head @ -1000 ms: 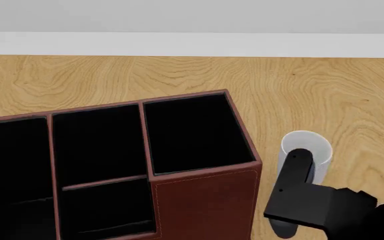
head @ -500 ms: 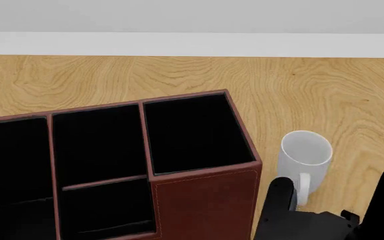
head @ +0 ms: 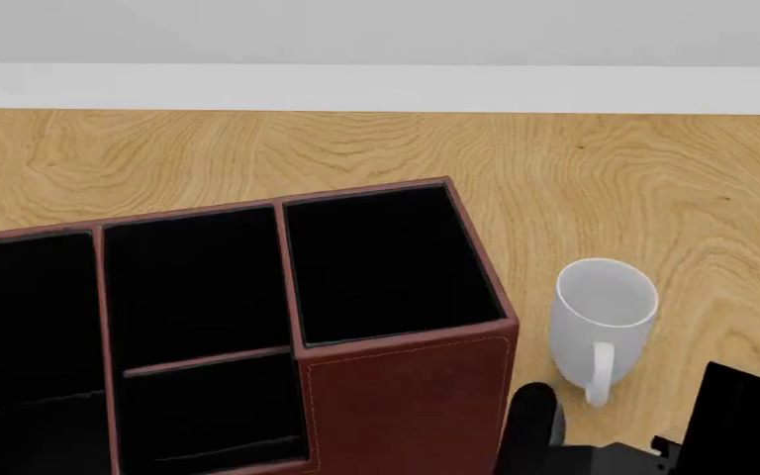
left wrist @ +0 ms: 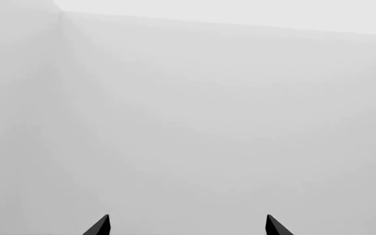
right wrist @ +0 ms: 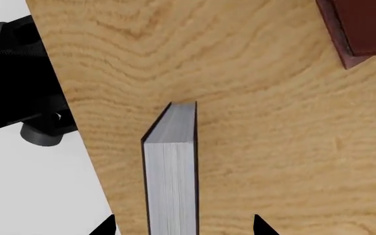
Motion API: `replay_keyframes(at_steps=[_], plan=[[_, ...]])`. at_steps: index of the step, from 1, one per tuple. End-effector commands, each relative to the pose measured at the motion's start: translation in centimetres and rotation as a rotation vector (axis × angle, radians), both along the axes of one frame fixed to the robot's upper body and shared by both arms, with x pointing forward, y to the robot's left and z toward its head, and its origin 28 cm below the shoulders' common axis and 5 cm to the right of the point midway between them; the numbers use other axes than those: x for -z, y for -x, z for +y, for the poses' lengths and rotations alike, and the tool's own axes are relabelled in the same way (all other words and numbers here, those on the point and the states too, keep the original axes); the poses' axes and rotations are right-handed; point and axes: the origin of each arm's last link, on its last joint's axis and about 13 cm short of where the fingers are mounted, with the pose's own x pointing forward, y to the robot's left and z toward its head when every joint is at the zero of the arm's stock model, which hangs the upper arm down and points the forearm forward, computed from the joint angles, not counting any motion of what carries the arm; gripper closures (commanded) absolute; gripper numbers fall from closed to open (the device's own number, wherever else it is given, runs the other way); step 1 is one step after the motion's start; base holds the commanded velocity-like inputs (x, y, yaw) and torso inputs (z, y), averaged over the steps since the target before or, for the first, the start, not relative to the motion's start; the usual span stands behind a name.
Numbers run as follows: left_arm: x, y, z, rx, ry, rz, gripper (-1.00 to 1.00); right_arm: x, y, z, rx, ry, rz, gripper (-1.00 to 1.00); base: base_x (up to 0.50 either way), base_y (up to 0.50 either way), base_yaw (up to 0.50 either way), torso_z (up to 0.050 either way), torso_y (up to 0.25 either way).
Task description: Pick up the book and place it in the right compartment of the caddy.
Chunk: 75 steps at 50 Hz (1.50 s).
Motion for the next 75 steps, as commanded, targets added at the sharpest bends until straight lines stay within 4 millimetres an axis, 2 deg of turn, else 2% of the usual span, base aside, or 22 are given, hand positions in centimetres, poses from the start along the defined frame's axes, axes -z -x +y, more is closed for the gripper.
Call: replay_keyframes(at_steps=[1,22,43,44,58,75], plan=[[0.2,0.0,0.1,-0.004,0.004,0.004,-1.00,1.0,-0.4,0.5,-0.017,0.008,0.022,-1.00,0.00,0.00,0.00,0.000,0.000],[0.3,-0.3,0.2,-0.006,0.006,0.009,-1.00,3.0,-0.5,0.6,-0.028,0.010,0.064,-1.00,0.00,0.00,0.00,0.000,0.000],[0.3,-0.3,0.2,-0.008,0.005,0.012,-1.00,4.0,0.0,0.2,-0.016,0.018,0.099,-1.00,0.00,0.00,0.00,0.000,0.000],[0.3,-0.3,0.2,-0.008,0.004,0.011,-1.00,4.0,-0.1,0.2,-0.014,0.016,0.092,1.00,0.00,0.00,0.00,0.000,0.000],[0.2,-0.3,0.2,-0.008,0.005,0.007,-1.00,2.4,-0.2,0.2,-0.018,0.006,0.053,1.00,0.00,0.00,0.00,0.000,0.000],[0.0,-0.1,0.3,-0.014,0.006,-0.001,-1.00,-2.2,0.6,0.5,-0.058,-0.052,-0.112,1.00,0.00,0.00,0.00,0.000,0.001]])
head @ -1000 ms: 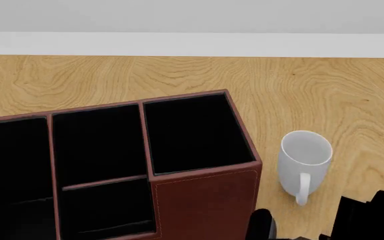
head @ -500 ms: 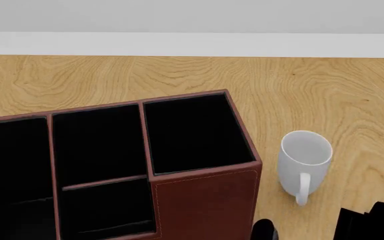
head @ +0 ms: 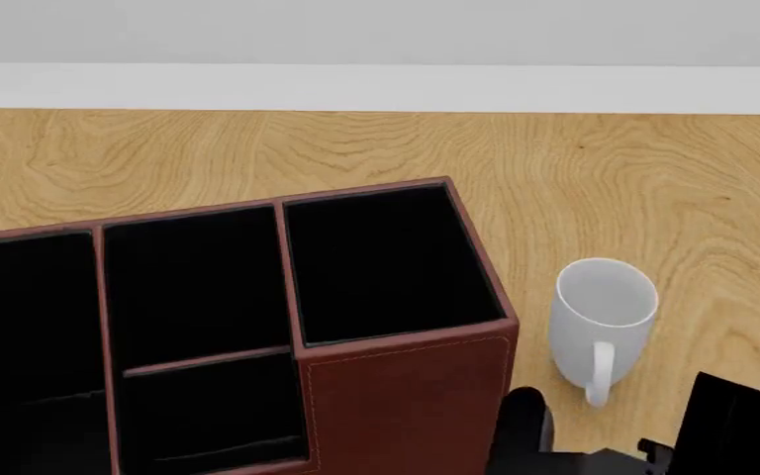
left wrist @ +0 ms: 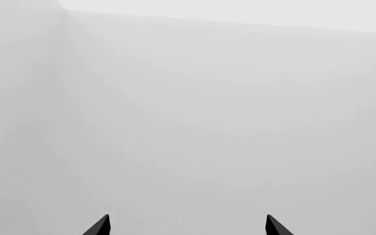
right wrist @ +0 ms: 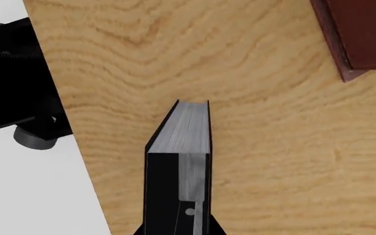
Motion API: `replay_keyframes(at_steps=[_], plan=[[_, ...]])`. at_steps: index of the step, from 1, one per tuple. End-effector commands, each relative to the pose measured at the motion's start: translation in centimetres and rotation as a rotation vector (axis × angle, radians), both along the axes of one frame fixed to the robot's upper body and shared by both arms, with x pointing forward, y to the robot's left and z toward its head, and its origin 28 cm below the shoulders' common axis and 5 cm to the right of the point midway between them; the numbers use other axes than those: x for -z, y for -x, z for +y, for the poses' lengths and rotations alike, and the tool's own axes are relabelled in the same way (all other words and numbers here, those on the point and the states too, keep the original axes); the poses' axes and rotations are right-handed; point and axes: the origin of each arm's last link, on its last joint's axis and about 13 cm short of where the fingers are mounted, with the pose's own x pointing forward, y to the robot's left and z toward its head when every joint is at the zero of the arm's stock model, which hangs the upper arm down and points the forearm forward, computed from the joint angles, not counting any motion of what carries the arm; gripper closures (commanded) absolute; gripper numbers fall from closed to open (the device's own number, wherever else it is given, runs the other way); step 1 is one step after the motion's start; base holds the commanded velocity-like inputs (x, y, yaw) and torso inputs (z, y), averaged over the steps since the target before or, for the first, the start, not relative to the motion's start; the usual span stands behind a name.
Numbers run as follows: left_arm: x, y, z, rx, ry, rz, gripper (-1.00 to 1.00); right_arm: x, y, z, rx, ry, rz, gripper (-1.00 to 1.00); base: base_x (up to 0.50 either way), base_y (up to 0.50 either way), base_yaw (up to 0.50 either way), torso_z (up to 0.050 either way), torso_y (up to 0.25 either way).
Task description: Pick up the book and place it in the right compartment of the caddy.
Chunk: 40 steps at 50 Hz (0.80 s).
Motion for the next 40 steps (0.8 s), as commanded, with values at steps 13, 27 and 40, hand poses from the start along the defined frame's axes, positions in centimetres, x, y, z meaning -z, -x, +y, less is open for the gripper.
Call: replay_keyframes(at_steps=[13,27,40], plan=[[-0.4,0.2,0.0,-0.009,-0.006,-0.009,-1.00,-5.5,1.0,1.1,-0.102,-0.104,-0.224,1.00,0.00,0.00,0.00,0.000,0.001],[-0.6,0.1,0.1,-0.009,-0.009,-0.017,-1.00,-9.6,0.6,2.2,-0.140,-0.275,-0.393,1.00,0.00,0.00,0.00,0.000,0.001],[-0.8,0.2,0.2,-0.017,-0.010,-0.021,-1.00,-13.5,0.0,2.1,-0.137,-0.491,-0.538,1.00,0.00,0.00,0.00,0.000,0.001]])
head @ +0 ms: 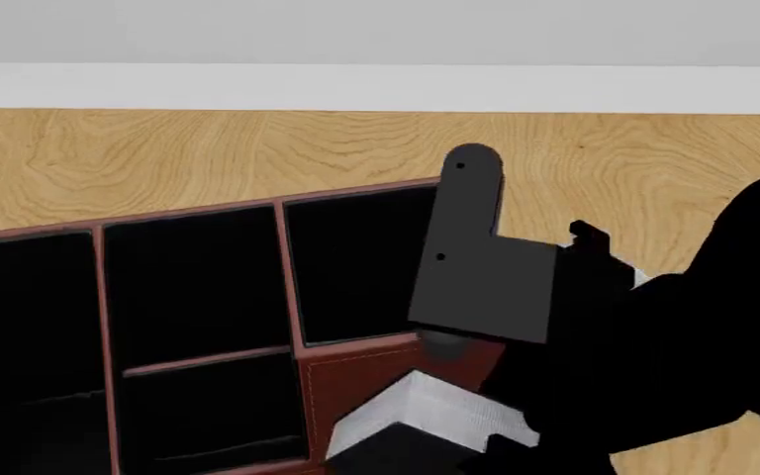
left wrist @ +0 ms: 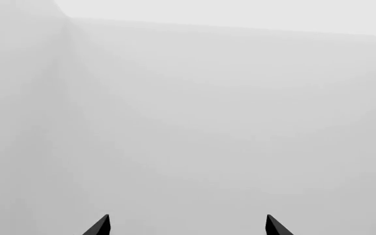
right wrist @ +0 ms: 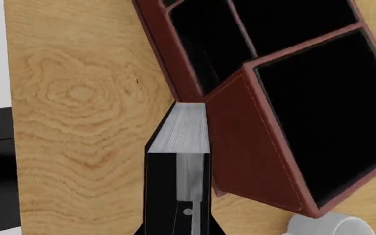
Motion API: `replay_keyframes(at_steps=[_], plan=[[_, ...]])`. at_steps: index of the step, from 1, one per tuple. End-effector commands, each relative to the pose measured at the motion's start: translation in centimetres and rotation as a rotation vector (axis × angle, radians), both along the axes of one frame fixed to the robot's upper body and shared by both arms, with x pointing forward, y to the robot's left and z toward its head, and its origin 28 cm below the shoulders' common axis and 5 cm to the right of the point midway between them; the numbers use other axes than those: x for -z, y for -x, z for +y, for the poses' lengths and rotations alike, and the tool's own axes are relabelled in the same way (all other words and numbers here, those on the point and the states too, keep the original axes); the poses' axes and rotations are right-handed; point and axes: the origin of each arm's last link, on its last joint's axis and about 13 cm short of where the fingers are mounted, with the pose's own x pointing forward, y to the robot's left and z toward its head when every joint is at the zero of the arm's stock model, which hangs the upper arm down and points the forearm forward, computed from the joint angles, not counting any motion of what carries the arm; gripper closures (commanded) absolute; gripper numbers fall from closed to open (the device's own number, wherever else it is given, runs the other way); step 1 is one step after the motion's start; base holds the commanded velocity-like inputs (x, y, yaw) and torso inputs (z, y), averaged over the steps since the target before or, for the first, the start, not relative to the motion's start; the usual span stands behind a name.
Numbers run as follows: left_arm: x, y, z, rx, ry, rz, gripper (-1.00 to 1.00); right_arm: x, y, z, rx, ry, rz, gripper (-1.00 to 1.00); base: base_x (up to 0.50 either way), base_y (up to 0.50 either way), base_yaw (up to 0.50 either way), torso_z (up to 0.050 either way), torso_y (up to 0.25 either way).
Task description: Pick up the book and place it in the right compartment of the caddy.
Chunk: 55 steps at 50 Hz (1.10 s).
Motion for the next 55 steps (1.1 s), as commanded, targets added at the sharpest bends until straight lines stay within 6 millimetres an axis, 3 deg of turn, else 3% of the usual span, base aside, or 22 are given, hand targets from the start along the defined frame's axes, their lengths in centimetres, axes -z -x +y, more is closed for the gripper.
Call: replay_keyframes(at_steps=[1,9,21,40,47,55], plan=[[-0.1,0.1,0.1,-0.008,-0.003,-0.003,-1.00,-4.2,-0.3,0.1,-0.026,-0.180,-0.165,1.00,0.00,0.00,0.00,0.000,0.000],[-0.1,0.1,0.1,-0.007,-0.001,-0.003,-1.00,-6.6,-1.0,-0.2,-0.013,-0.232,-0.231,1.00,0.00,0.00,0.00,0.000,0.001],[-0.2,0.3,0.1,-0.011,0.000,-0.010,-1.00,-11.6,-2.8,0.6,-0.038,-0.306,-0.338,1.00,0.00,0.00,0.00,0.000,0.001],[-0.8,0.5,-0.1,0.002,0.003,-0.035,-1.00,-18.2,-7.6,2.3,-0.022,-0.096,-0.322,1.00,0.00,0.00,0.00,0.000,0.001],[-0.9,0.6,-0.1,0.003,0.003,-0.037,-1.00,-18.5,-9.7,3.1,-0.018,0.025,-0.282,1.00,0.00,0.00,0.00,0.000,0.000],[-0.7,0.5,-0.1,0.004,0.004,-0.028,-1.00,-17.2,-10.9,4.3,-0.037,0.119,-0.241,1.00,0.00,0.00,0.00,0.002,0.001]])
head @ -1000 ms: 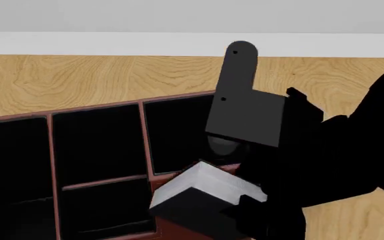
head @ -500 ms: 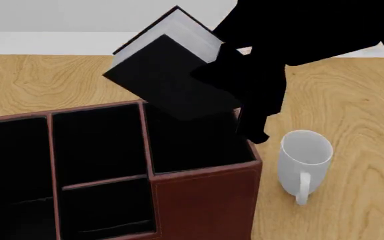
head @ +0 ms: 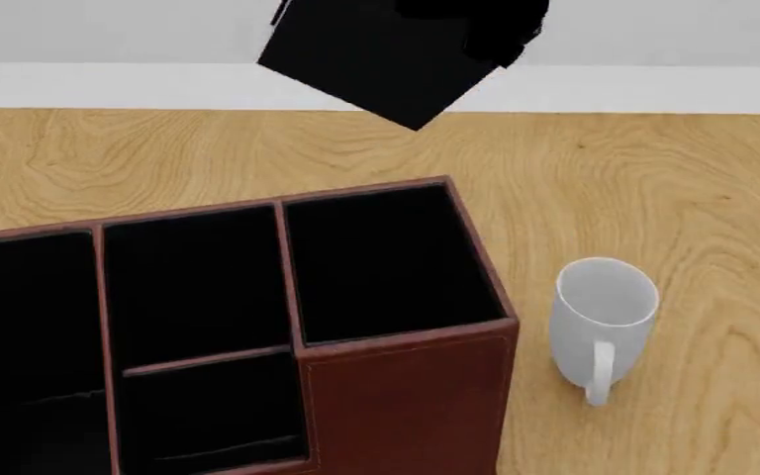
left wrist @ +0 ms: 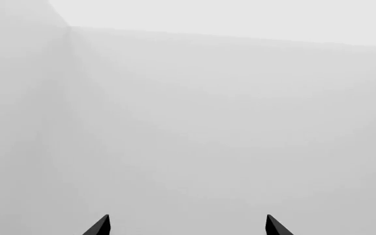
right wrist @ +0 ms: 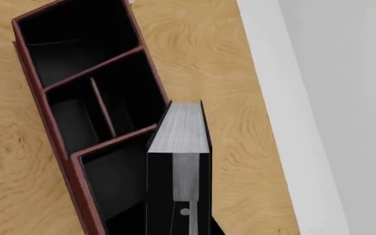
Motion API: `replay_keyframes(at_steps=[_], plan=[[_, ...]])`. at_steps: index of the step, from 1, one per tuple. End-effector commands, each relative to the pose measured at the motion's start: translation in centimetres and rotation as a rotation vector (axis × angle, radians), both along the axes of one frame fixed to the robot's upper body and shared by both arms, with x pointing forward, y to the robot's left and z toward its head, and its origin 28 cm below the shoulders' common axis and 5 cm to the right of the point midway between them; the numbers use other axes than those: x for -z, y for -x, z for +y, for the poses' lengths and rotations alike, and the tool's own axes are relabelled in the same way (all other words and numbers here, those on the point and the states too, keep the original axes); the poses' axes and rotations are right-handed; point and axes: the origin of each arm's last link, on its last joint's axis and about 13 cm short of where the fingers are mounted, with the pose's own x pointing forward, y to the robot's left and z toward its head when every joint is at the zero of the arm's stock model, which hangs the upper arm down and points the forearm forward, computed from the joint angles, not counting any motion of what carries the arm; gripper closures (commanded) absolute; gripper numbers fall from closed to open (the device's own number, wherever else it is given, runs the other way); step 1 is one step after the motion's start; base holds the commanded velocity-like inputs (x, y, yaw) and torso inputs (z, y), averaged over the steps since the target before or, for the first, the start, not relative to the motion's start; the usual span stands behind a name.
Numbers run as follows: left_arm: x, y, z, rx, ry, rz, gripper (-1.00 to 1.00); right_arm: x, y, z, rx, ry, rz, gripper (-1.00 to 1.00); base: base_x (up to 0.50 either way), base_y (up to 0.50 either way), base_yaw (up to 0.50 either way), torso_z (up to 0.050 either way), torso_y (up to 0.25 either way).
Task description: Pick up the book and place it in the right compartment of the caddy.
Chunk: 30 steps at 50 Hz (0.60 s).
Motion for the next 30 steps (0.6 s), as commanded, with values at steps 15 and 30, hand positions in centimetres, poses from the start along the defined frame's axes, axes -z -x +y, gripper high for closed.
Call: replay_keyframes(at_steps=[15,30], plan=[[0.7,-0.5,0.1,-0.002,0.009,0.021,-1.00,2.4,-2.7,3.1,-0.058,0.235,0.090,1.00,0.00,0.00,0.00,0.000,0.001],[0.9,-0.6,0.2,-0.004,0.015,0.026,-1.00,5.2,-4.0,3.9,-0.091,0.261,0.138,1.00,0.00,0.00,0.00,0.000,0.001]])
